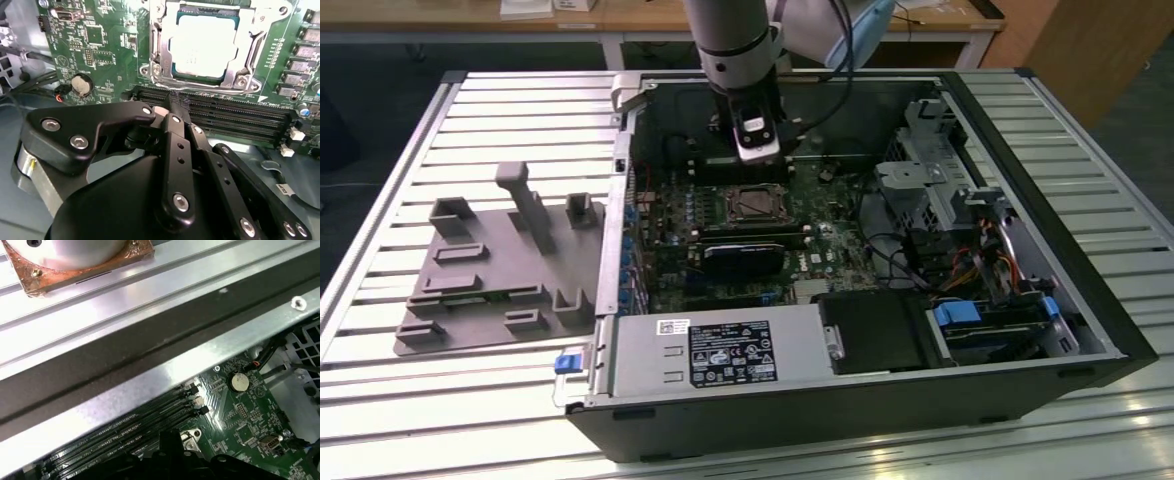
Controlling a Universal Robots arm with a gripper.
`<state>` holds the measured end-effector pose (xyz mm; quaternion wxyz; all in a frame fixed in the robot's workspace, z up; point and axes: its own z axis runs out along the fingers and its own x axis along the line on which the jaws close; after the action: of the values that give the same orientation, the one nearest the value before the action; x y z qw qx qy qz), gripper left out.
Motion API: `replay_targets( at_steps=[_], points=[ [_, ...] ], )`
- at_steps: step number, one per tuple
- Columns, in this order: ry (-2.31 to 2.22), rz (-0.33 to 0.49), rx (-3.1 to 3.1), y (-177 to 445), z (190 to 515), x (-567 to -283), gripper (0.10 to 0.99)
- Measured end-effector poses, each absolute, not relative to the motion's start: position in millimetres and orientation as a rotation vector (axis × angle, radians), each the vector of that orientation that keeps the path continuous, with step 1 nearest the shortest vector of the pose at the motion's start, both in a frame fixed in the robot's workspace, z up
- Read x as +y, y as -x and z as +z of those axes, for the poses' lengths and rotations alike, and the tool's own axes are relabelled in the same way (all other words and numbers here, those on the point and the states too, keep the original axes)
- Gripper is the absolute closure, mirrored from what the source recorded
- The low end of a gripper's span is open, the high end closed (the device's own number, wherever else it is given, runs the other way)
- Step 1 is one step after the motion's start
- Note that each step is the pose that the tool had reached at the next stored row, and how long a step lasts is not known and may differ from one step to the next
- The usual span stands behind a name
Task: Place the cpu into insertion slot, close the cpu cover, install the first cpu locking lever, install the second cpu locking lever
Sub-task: 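Install the first cpu locking lever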
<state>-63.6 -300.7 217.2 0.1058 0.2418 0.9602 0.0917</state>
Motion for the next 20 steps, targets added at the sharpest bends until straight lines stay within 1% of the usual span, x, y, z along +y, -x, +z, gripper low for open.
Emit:
replay_targets(
  at_steps=[2,8,16,20],
  points=[
    [-0.710,0.251,2.828,63.6,217.9,-300.8,0.984],
    [-0.698,0.160,2.822,63.5,217.9,-300.8,0.984],
    [-0.698,0.151,2.830,63.0,217.8,-300.7,0.984],
    [-0.712,0.128,2.881,60.0,217.4,-300.8,0.984]
  ],
)
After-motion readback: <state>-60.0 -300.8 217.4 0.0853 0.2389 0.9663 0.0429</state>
